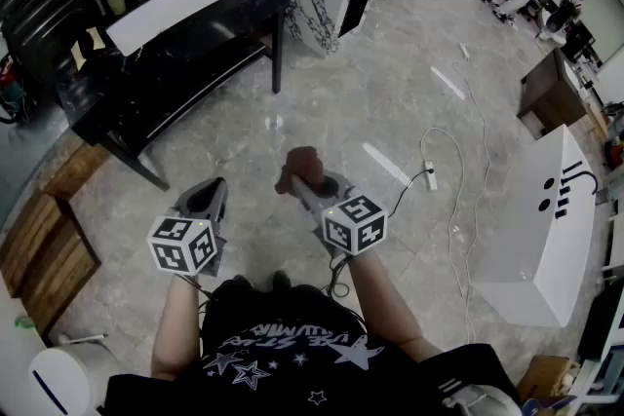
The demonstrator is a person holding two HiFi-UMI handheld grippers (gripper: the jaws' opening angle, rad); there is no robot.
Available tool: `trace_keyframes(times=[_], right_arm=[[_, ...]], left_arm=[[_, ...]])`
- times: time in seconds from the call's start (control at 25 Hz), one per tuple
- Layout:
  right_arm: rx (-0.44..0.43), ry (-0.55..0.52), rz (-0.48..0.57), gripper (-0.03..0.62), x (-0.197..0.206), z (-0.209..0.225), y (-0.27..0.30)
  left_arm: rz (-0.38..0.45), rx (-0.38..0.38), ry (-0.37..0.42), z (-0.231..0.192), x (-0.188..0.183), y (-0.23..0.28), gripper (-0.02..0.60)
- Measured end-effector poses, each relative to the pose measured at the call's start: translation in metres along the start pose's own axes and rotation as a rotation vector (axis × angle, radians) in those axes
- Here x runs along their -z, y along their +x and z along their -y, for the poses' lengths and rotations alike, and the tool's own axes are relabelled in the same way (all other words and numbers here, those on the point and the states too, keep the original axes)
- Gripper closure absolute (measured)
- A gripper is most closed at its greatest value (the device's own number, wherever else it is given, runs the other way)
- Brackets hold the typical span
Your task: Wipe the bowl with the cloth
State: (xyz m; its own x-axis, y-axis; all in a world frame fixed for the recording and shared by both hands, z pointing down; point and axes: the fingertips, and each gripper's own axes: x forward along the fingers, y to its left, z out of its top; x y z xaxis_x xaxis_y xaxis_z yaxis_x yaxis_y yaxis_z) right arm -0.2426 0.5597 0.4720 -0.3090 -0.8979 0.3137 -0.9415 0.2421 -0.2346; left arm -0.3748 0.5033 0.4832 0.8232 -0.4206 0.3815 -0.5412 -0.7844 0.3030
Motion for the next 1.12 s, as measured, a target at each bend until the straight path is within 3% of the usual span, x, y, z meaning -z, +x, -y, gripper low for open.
trace_keyframes(times=[0.76,1.12], right_arm=[[-0.014,0.013,0.016,0.546,0.0,0.029,-0.001],[0.032,0.047,0.005,0.546,-0.008,0.065,0.039]], left_arm=[[-0.028,0.007,0.038,0.011,-0.001,0.029,0.574],[-0.016,0.014,0.053,-0.028,-0.025,0.063,0.574]])
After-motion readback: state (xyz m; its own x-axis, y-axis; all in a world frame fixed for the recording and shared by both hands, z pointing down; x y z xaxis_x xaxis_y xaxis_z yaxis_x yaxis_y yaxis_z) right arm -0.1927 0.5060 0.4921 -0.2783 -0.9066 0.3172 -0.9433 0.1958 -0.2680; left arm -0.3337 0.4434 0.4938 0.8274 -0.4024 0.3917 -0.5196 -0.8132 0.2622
